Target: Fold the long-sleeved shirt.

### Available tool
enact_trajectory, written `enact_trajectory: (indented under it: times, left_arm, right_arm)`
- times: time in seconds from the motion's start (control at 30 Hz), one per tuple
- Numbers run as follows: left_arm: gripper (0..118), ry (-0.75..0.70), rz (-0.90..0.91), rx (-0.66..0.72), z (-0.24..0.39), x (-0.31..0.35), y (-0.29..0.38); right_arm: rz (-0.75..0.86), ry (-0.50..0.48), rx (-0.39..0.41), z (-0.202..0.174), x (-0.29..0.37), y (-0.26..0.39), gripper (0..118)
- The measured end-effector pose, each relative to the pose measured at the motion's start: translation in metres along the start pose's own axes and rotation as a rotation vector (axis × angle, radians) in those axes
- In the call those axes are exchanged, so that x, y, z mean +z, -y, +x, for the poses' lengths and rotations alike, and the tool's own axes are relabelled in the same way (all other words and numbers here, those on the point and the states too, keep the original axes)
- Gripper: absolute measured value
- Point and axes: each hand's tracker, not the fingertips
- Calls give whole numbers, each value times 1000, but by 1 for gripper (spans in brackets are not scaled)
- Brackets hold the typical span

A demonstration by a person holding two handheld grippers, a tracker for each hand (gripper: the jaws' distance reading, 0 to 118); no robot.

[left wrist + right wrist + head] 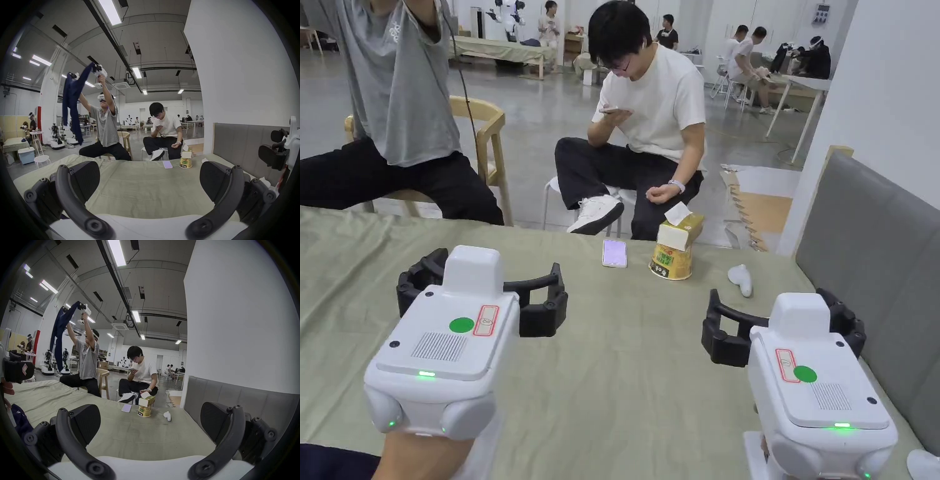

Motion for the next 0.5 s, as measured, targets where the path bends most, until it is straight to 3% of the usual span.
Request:
enact_trajectory:
  times: [0.5]
  left_arm:
    - [111,12,30,-1,3,7,0]
  right_arm:
    - [1,-15,-6,-1,2,3,118]
